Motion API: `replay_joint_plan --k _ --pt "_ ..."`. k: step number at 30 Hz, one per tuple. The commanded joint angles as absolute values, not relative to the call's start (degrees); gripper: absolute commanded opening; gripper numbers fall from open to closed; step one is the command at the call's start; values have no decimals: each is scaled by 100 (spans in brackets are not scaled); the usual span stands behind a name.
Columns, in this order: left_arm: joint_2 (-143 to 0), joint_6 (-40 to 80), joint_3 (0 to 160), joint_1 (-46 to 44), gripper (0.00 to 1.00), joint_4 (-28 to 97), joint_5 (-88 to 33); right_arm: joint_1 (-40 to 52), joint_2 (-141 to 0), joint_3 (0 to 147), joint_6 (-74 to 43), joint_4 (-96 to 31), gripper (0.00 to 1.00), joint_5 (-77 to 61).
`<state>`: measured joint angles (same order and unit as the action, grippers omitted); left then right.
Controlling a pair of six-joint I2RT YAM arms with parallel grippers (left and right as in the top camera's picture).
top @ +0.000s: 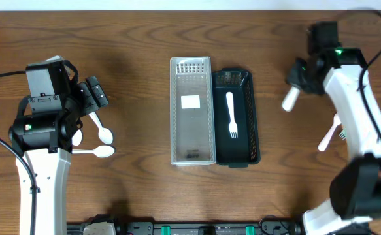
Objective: Pack container
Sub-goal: 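Move the fork into the black basket and open the right gripper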
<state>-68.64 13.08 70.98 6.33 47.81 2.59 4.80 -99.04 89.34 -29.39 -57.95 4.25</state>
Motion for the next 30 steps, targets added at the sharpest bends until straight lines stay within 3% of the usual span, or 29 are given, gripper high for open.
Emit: replay_joint_plan --k 1,8,18,23,26,30 --pt "-6893 1212 7214 657 98 4799 329 1135 -9736 9244 -2827 -5935 1 255" --pt "-6893 1212 7214 657 98 4799 329 2189 -10182 9074 -2954 -5918 1 419" --pt "-6893 1212 7212 657 98 4801 329 2484 -11633 8602 -2849 -5760 3 268" --pt "-6893 1212 7214 657 98 4840 329 2550 -11815 8602 -2770 -5592 15 185" --pt "-6893 1210 7214 657 98 4888 329 2558 -11784 8648 -2609 -5520 32 180" --pt "-6893 1212 7214 657 98 4912 331 2545 -11734 8958 -2351 -5690 35 104"
